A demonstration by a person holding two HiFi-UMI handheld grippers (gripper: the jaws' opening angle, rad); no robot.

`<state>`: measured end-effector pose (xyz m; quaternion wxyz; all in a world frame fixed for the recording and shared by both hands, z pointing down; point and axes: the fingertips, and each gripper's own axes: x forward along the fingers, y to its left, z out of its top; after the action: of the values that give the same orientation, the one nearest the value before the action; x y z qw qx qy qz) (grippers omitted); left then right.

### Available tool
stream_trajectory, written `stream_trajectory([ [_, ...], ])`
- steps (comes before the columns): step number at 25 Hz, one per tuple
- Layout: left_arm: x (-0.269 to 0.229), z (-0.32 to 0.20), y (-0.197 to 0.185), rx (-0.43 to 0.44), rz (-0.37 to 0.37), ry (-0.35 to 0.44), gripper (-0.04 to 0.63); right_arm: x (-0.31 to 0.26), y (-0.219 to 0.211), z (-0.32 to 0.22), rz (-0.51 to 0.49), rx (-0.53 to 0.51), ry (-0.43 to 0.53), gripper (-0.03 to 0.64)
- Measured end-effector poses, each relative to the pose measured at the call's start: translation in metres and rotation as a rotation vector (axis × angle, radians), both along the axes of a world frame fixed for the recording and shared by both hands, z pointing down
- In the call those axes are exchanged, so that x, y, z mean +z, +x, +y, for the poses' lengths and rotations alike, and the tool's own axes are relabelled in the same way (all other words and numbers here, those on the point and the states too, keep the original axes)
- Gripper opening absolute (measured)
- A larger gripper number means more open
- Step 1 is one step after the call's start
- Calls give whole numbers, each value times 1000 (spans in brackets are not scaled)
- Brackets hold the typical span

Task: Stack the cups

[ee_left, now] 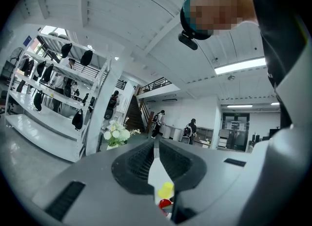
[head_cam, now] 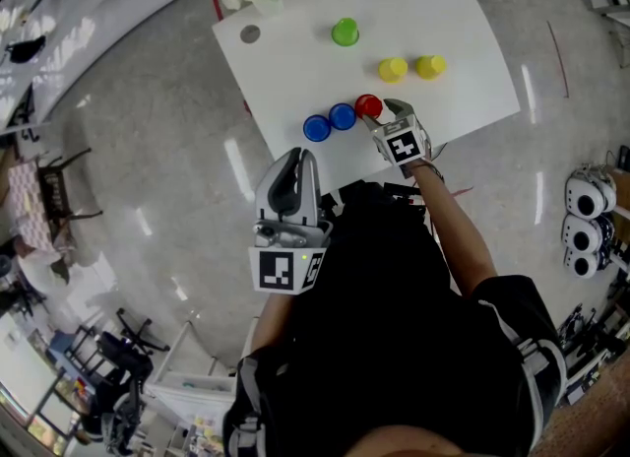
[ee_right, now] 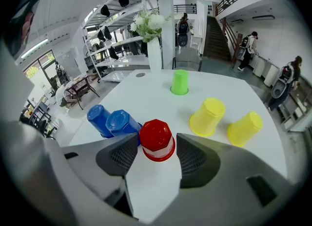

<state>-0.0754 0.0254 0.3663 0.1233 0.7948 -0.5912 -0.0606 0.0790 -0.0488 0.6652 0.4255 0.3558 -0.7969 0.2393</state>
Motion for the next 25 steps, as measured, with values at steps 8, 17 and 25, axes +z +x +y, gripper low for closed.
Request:
stream_trajectory([
  [8,-5,-9,-9,14,2,0,51,-42,-6,-19,-55,32,68,265],
  [17,-15,-43,-31,33,17,4,51,-85,-36,-78,-110,82,138,264],
  [25,-6,-77,-58,59,28,-31,51,-70,-59,-135,-81,142,117,261],
])
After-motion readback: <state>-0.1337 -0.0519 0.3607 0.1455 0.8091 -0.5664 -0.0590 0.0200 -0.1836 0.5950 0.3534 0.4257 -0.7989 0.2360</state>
